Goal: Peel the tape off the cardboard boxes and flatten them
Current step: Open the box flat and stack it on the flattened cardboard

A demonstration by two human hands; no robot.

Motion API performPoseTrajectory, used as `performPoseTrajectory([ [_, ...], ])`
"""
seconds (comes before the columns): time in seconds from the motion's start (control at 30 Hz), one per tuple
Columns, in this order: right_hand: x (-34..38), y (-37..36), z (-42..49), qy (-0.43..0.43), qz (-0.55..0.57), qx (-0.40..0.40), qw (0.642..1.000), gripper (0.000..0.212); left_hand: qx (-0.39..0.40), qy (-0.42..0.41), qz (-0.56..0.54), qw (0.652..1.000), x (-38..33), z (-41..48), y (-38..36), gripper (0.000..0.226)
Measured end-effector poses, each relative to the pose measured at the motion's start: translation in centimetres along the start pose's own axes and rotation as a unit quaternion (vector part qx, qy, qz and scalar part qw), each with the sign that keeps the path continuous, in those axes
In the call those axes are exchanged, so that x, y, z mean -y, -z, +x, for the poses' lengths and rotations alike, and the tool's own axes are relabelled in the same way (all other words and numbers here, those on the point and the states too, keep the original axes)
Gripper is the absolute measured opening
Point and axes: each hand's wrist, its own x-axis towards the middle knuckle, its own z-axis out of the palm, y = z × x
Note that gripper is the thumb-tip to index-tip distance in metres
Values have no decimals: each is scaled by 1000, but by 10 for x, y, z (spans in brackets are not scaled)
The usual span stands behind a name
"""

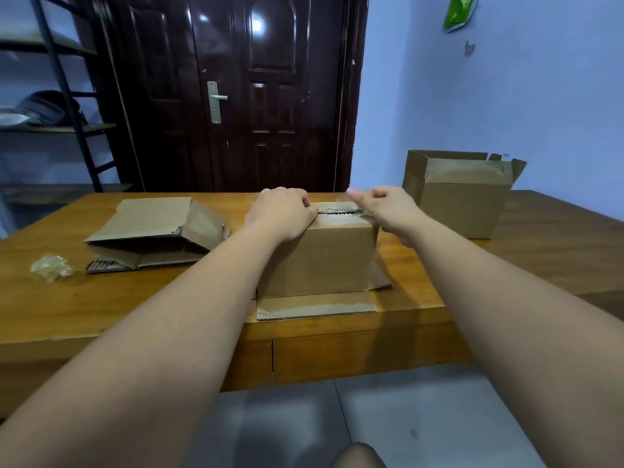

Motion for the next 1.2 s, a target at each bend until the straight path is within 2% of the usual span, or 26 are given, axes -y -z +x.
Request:
performPoseTrajectory([
  [0.1,-4,0,7,22,-17,-59,998,32,-3,-2,1,1000,0,-1,-1,38],
  [0.17,-4,5,5,9,-19,-24,1000,23,-4,-1,-1,1000,0,-2,-1,38],
  [0.23,-4,10,4,-12,-22,19,999,27,-3,1,-5,1000,0,-2,-1,38],
  [0.3,-1,12,6,-26,-27,13,999,19,-2,1,-8,1000,0,-1,-1,37],
  [0.37,3,11,10,-45,18,-11,999,13,0,1,-10,1000,1,0,-1,37],
  [0.43,1,12,13,-81,89,-52,991,20,3,5,-8,1000,0,-1,-1,36],
  [0.53,-14,21,16,-145,206,-163,954,28,0,9,1,1000,0,-1,-1,37],
  [0.6,-30,34,19,-238,301,-257,887,35,1,7,5,1000,0,0,-1,36],
  [0.63,-38,40,15,-264,325,-273,866,32,2,7,5,1000,0,0,-1,36],
  [0.67,-44,45,10,-276,330,-273,860,30,3,7,5,1000,0,1,-2,36],
  [0.8,-52,44,-10,-265,292,-226,891,33,1,7,4,1000,1,2,-2,36],
  [0.97,-44,41,-12,-258,310,-206,892,26,1,4,5,1000,2,1,-3,37],
  [1.07,-33,40,-12,-231,256,-149,927,33,3,2,7,1000,1,0,-2,37],
  [1.13,-27,37,-8,-197,202,-108,953,13,5,1,11,1000,2,0,-2,38],
  [1.17,-22,35,-8,-178,169,-112,963,4,6,2,13,1000,2,0,-2,38],
  [1.2,-19,33,-5,-154,145,-125,969,12,6,2,14,1000,2,1,-2,38],
])
